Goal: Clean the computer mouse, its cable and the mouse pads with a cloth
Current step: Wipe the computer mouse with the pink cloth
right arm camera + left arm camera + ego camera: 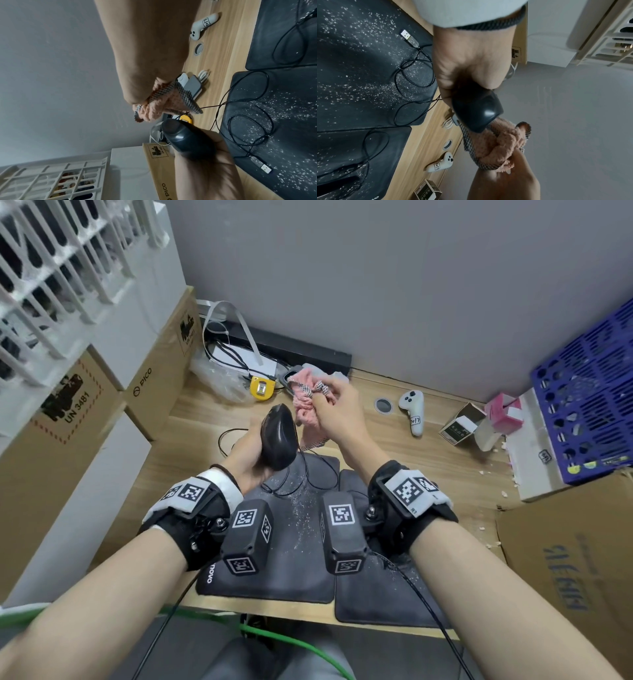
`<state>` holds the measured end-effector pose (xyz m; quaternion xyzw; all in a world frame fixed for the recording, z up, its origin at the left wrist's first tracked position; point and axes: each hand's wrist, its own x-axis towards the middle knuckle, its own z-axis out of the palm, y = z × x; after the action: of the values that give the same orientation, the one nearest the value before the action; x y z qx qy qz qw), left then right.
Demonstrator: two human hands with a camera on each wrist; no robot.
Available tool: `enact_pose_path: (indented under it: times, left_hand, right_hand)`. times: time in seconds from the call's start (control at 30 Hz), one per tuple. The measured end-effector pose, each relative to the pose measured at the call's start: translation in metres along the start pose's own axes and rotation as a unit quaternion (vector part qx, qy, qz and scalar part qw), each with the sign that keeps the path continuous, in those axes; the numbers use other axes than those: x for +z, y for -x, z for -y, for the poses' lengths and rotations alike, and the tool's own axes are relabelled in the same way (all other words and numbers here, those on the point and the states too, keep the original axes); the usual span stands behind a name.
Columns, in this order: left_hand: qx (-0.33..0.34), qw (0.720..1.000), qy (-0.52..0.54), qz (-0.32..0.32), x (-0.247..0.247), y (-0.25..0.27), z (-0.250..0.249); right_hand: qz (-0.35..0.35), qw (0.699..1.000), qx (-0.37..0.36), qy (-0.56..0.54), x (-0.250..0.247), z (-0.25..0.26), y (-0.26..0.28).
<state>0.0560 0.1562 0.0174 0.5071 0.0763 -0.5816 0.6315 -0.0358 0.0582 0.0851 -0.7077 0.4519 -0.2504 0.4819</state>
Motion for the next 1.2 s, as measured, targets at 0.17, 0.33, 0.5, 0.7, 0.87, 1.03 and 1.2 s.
enact_pose_path:
  times: [0.17, 0.33, 0.5, 0.7, 0.87, 1.03, 1.2]
  left_hand:
    - [0.013, 0.997, 0.059, -0.047, -0.001, -0.018, 0.000]
    - [0.005, 0.995, 0.075, -0.072, -0.001, -0.030, 0.002]
    - [0.014, 0.996, 0.039, -0.084, 0.000, -0.032, 0.003]
    - [-0.011, 0.998, -0.064, 0.014, 0.019, 0.004, -0.001]
    - [0.008, 0.993, -0.115, 0.020, 0.032, 0.013, 0.002]
    - [0.005, 0.997, -0.071, -0.003, 0.034, 0.004, 0.008]
    - [0.017, 0.996, -0.054, -0.072, 0.029, -0.007, 0.009]
  right_hand:
    - [0.074, 0.995, -0.014, -0.067, 0.000, -0.005, 0.010]
    - [0.155, 0.988, -0.016, -0.018, -0.010, -0.012, 0.025]
    - [0.214, 0.975, -0.054, 0.021, -0.023, -0.013, 0.030]
    - [0.097, 0.994, -0.034, 0.021, -0.020, -0.024, 0.019]
    - [-0.030, 0.998, -0.011, 0.048, -0.010, -0.026, 0.007]
    - [-0.041, 0.989, 0.021, 0.144, 0.003, -0.038, 0.009]
    - [0.068, 0.993, 0.039, 0.093, 0.000, -0.033, 0.022]
